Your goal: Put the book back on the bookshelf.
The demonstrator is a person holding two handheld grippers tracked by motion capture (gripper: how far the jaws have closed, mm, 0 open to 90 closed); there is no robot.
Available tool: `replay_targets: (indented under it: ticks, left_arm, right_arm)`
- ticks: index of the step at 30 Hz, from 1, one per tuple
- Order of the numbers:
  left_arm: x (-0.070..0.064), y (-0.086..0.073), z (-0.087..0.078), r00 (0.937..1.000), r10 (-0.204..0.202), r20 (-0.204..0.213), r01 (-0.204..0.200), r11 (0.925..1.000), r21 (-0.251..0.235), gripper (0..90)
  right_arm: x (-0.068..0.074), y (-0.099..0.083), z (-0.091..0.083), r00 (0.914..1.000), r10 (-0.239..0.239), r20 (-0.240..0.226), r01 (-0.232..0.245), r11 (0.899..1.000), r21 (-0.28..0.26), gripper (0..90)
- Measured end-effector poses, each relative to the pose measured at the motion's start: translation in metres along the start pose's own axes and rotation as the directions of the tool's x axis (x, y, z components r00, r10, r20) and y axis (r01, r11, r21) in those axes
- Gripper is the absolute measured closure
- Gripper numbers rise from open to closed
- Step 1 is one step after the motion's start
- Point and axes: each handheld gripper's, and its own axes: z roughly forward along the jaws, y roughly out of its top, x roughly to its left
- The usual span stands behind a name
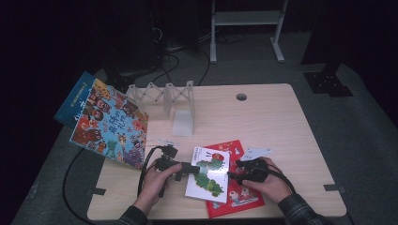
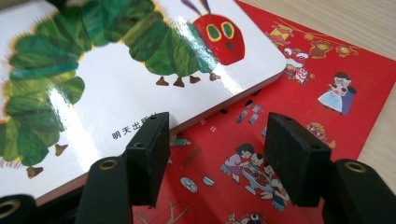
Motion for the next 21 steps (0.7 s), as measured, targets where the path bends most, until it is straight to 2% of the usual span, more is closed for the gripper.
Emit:
replay_targets:
  ticks: [8,14,17,21]
  left_arm:
    - [-0.016,0.016,-0.008,0.9954,0.017,0.094,-0.009,0.9962,-0.087,37.8]
    - [-0.024,0.024,-0.007,0.9927,0.039,0.114,-0.026,0.9936,-0.109,37.6]
    - [-0.023,0.024,-0.006,0.9936,0.034,0.108,-0.022,0.9936,-0.111,36.9]
    - [-0.023,0.025,-0.004,0.9921,0.024,0.123,-0.009,0.9926,-0.121,35.8]
  right_arm:
    - [-0.002,0.000,-0.002,1.0000,0.007,0.000,-0.007,1.000,0.009,39.1]
    - [-0.002,0.000,-0.002,1.0000,0.007,0.001,-0.007,1.000,0.011,39.0]
    - [-0.003,0.000,-0.002,1.0000,0.006,0.001,-0.006,1.000,0.010,38.8]
    - [-0.003,0.000,-0.002,1.0000,0.007,-0.001,-0.007,1.000,0.012,38.7]
